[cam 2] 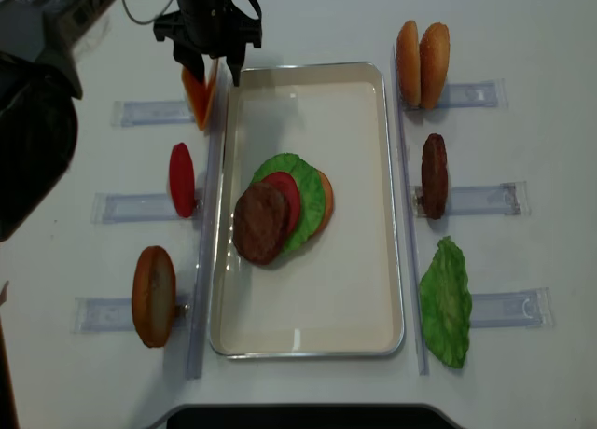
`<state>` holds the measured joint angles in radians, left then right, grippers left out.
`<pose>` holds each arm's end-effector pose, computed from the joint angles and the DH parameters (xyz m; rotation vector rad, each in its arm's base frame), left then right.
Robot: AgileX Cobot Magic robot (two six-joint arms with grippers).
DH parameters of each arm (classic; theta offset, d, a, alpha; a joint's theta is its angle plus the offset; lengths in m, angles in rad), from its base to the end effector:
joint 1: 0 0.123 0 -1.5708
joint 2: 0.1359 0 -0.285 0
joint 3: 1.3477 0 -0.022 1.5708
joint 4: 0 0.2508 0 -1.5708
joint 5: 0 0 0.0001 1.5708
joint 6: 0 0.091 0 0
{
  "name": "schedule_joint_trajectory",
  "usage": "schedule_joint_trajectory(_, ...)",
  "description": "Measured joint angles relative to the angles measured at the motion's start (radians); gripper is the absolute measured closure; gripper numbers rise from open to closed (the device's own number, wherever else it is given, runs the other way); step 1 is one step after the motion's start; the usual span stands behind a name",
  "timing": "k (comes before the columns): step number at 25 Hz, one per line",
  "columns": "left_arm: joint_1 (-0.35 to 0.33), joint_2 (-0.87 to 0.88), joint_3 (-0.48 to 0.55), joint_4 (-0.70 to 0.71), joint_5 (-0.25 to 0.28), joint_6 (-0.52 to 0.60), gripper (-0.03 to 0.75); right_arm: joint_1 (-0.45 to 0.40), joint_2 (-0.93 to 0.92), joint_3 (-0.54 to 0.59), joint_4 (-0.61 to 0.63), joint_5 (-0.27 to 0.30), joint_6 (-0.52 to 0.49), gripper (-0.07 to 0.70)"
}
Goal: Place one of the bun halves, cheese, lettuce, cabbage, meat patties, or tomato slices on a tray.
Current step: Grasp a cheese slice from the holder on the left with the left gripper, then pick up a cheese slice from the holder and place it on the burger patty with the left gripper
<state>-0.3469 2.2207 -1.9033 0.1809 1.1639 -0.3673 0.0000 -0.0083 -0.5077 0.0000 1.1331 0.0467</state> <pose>0.4443 -0.1446 0.2004 0.0533 2.9124 0.1457 -0.0102 0.0000 0.2736 0.0490 2.1003 0.0281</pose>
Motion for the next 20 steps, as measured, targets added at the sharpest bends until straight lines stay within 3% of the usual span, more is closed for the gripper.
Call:
schedule_joint_trajectory(2,0.0,0.006,0.0,0.005,0.004,0.007,0.361,0.0,0.0,0.0,0.0,0.0,0.0,0.145)
schedule_joint_trajectory(5,0.0,0.006,0.0,0.02,0.033,0.037,0.58,0.0,0.0,0.0,0.0,0.0,0.0,0.145)
schedule_joint_trajectory(7,0.0,0.003,0.0,0.029,0.042,0.052,0.664,0.0,0.0,0.0,0.0,0.0,0.0,0.145)
schedule_joint_trajectory(20,0.0,-0.19,0.0,-0.075,0.057,0.046,0.685,0.0,0.0,0.0,0.0,0.0,0.0,0.145)
